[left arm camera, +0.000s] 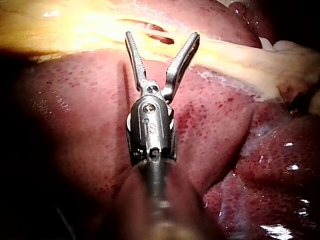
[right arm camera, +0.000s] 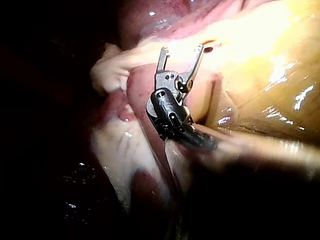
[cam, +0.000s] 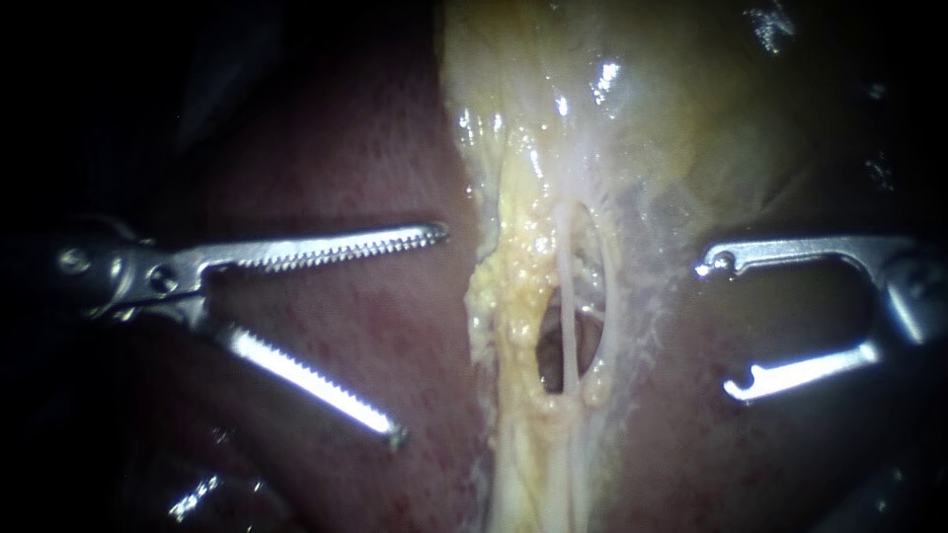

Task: Grabbing gallbladder

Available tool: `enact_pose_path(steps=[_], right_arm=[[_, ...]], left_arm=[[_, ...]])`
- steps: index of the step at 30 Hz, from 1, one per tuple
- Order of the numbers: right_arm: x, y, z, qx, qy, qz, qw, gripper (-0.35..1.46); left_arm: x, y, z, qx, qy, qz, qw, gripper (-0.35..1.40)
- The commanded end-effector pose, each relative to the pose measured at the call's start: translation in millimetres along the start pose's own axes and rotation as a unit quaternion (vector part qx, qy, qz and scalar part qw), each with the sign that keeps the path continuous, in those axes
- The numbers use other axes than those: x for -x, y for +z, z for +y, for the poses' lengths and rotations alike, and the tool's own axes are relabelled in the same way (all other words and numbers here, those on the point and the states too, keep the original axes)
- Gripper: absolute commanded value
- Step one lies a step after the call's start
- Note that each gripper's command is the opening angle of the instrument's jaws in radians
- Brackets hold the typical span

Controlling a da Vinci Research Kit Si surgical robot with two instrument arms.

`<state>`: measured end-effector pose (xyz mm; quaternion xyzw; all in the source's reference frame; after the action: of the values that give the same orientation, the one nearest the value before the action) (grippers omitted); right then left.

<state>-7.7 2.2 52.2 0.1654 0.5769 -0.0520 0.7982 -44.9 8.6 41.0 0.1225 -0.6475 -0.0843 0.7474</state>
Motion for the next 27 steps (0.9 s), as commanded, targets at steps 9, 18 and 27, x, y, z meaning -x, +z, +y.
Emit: enact_pose_path(steps=[9, 18, 27], right_arm=[[0.0, 0.0, 0.0, 0.0, 0.0, 0.0, 1.0, 0.6], [0.1, -0.1, 0.0, 0.0, 0.0, 0.0, 1.0, 0.6], [0.1, -0.1, -0.1, 0.0, 0.0, 0.0, 1.0, 0.59]], left_arm=[[0.4, -0.2, -0.6, 0.004, -0.099, 0.001, 0.9951, 0.91], [1.4, -0.3, 0.3, 0.052, -0.199, 0.025, 0.9782, 0.71], [1.4, 1.3, 1.4, 0.09, -0.237, 0.042, 0.9665, 0.54]])
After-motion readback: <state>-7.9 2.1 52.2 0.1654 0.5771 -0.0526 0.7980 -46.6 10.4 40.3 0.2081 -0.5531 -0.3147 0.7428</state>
